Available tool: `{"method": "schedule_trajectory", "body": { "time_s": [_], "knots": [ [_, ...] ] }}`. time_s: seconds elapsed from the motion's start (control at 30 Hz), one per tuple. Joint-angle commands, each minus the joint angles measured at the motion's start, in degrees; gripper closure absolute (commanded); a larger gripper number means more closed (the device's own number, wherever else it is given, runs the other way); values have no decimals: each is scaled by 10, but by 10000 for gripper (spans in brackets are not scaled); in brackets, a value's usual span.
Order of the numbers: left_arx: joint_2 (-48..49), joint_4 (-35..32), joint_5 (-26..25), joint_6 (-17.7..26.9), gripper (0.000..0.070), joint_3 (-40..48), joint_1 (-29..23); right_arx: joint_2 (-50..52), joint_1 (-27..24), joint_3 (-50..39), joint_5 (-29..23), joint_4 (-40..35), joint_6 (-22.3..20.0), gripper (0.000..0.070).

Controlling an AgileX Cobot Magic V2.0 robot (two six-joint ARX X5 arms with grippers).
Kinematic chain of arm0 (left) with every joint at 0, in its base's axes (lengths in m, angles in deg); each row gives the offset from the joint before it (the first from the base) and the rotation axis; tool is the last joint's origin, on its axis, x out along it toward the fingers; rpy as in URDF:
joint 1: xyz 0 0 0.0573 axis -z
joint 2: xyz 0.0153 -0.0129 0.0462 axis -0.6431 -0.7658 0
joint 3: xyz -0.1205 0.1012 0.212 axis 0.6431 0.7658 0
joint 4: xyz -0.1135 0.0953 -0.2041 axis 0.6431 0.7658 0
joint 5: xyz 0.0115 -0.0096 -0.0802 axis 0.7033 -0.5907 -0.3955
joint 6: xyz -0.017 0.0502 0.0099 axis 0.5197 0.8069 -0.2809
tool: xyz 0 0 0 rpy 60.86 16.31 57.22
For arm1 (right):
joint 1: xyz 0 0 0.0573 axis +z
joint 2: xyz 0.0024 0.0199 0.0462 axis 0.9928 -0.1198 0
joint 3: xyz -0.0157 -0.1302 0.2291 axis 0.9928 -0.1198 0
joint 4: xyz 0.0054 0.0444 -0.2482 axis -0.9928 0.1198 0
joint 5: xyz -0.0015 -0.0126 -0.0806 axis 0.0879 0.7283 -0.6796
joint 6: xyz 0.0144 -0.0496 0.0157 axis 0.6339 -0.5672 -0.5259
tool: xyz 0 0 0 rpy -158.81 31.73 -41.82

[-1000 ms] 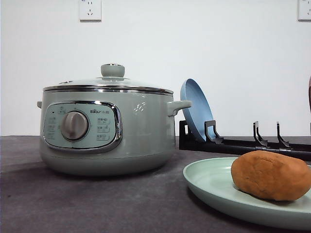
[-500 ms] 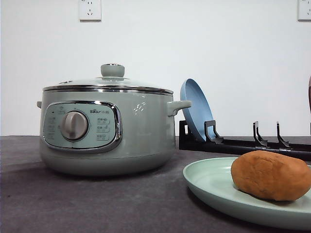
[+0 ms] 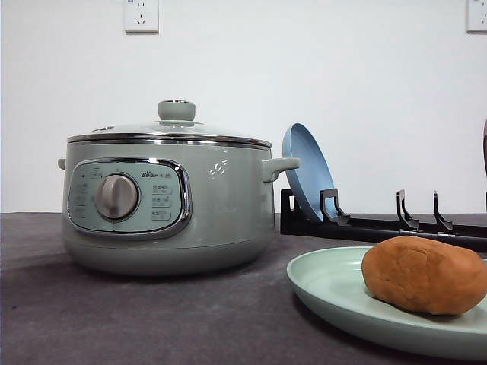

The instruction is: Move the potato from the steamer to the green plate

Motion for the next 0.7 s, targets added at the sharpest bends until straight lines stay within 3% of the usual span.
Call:
{"method": "schedule_trajectory", "body": {
  "time_s": [0.0,0.2,0.37,0.67],
  "knots": [
    [-3,-6,-1,8,678,-6,2,-2,3,5,0,-6,-1,685],
    [3,-3,-1,8,678,-5,-1,-2,3,5,0,-6,-1,685],
    [12,-11,-3,8,678,13,-54,-2,3,5,0,-6,-1,685],
    [137,-179,-2,13,678,231,-212,-2,3,5,0,-6,-1,685]
  ]
}}
